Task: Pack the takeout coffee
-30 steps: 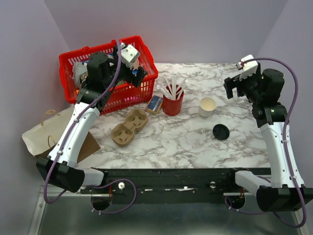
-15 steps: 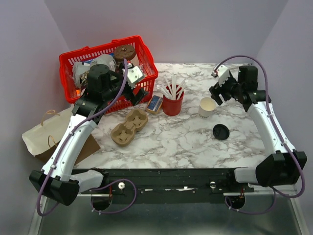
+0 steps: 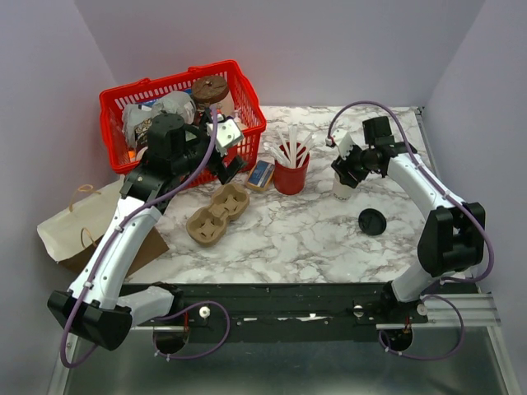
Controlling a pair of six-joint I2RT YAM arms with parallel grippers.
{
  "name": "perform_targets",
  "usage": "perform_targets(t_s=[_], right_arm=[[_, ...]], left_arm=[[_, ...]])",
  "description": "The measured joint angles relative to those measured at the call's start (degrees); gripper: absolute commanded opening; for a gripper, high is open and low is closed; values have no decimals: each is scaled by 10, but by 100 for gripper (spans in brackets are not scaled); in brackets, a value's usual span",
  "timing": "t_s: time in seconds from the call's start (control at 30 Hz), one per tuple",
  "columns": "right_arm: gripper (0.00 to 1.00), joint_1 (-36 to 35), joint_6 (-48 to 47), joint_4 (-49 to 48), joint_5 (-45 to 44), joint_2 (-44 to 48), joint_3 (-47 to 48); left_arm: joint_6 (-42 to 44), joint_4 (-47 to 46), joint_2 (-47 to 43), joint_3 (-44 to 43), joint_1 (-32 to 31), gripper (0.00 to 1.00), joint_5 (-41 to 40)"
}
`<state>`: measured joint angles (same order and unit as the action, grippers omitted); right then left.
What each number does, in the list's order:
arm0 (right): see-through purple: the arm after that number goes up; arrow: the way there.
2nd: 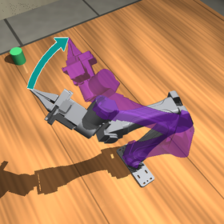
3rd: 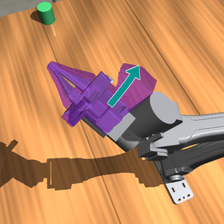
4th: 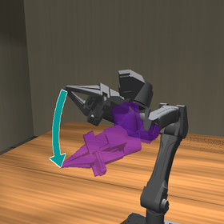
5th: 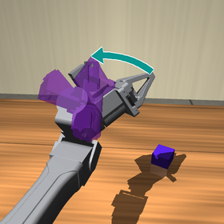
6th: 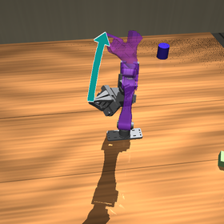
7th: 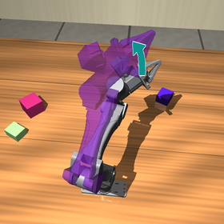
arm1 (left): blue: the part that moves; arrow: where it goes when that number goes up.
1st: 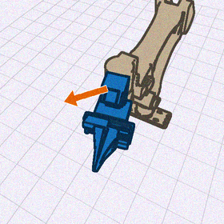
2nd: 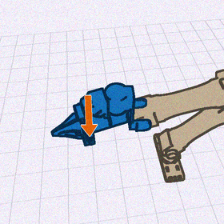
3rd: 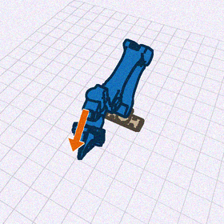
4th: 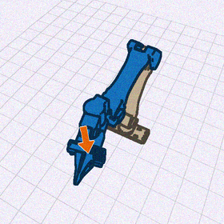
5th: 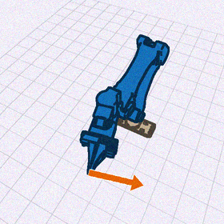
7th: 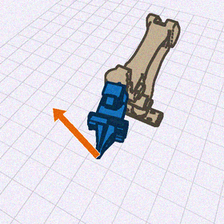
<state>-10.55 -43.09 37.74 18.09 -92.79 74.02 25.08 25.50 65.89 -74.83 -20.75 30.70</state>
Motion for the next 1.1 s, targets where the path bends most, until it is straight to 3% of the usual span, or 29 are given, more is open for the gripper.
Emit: perform_targets(t_s=[0.53,0.73,1.0,1.1], right_arm=[[59,-7,-5,27,23,45,16],[52,-11,-27,41,39,58,6],[44,-12,-31,57,36,5,4],[36,-12,-35,57,35,2,4]], left_arm=[[2,5,-1,6,0,99,0],[-2,4,-1,15,0,99,0],[-3,4,-1,18,0,98,0],[-3,5,-2,22,0,99,0]])
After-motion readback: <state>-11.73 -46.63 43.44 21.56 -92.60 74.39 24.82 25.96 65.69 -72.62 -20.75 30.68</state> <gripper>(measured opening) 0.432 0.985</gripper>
